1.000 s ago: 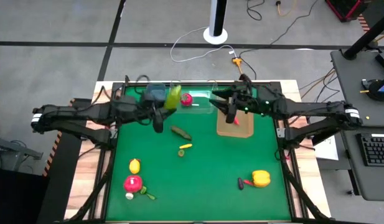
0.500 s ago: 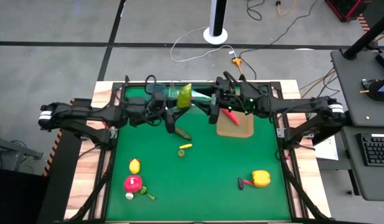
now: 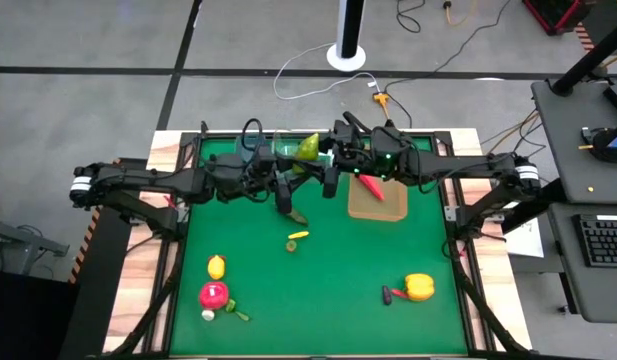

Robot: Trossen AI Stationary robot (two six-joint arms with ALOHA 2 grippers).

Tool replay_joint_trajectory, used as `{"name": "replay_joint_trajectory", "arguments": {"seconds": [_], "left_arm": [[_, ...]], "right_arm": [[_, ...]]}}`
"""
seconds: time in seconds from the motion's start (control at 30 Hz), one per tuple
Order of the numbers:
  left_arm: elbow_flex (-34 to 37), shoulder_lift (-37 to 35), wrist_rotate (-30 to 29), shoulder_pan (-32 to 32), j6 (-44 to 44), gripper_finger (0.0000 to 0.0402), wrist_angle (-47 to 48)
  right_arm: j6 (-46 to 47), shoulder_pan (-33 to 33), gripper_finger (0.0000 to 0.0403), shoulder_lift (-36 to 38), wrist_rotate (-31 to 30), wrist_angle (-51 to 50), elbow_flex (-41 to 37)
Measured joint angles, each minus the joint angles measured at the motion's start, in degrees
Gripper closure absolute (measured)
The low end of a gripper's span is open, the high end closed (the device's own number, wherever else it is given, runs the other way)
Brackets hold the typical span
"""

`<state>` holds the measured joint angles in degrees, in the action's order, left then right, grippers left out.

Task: Sort produce into baskets
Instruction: Put the cucumber into the orange bin

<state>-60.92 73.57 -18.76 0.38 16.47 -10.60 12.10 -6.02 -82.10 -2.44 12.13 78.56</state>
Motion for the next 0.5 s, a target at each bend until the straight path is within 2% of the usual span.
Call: {"name": "replay_joint_trajectory", "arguments": {"seconds": [0.13,0.33,0.5], "left_arm": [[-0.25,0.16,-0.02,-0.02,0.84,0.0188,-0.32],[-0.29,-0.35,0.22,-0.09,2.59,0.0142,4.34],[-0.27,-1.27,0.99,-0.13,4.48,0.0116,16.36]], "right_arm": [[-0.17,0.0,0.0213,0.52,-0.02,-0.16,0.0],[1.66,-0.43,0.0214,2.0,0.79,-4.03,-0.04],[7.33,-3.24,0.0212,4.49,1.22,-16.57,0.02]]}}
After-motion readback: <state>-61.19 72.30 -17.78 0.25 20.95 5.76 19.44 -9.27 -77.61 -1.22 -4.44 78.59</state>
